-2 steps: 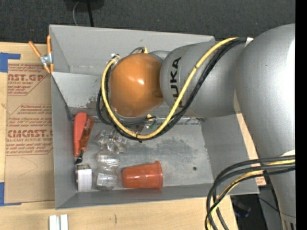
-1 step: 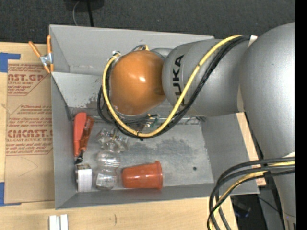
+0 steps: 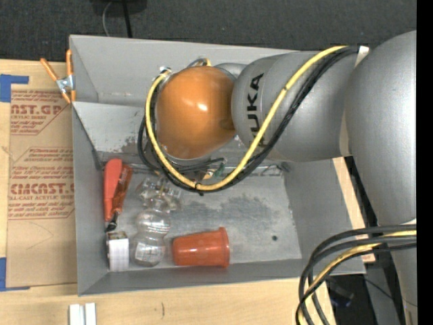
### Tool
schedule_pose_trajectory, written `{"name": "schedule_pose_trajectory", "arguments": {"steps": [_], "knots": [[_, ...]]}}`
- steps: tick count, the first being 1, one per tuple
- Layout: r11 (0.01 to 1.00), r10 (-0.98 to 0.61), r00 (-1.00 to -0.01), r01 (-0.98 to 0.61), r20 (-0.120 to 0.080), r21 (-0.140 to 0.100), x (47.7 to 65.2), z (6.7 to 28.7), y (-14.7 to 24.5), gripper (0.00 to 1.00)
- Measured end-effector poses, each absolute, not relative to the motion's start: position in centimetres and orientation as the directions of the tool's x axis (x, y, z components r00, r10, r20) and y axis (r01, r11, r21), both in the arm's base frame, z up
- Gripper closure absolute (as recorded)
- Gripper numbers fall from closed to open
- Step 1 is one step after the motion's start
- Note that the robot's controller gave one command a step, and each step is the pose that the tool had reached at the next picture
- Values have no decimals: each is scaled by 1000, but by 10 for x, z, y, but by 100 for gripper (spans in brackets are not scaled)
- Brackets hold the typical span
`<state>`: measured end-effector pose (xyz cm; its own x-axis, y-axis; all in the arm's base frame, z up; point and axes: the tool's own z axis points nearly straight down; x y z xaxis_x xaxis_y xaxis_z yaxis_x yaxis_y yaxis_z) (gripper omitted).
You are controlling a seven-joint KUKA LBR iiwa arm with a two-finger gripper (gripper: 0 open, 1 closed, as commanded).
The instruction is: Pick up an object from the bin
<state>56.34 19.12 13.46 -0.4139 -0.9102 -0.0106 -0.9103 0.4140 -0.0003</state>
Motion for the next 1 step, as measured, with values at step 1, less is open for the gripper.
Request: {"name": "schedule_pose_trajectory", "arguments": {"steps": [1], "knots": [[414, -910, -414, -910, -12, -2, 564, 143, 192, 100]]}}
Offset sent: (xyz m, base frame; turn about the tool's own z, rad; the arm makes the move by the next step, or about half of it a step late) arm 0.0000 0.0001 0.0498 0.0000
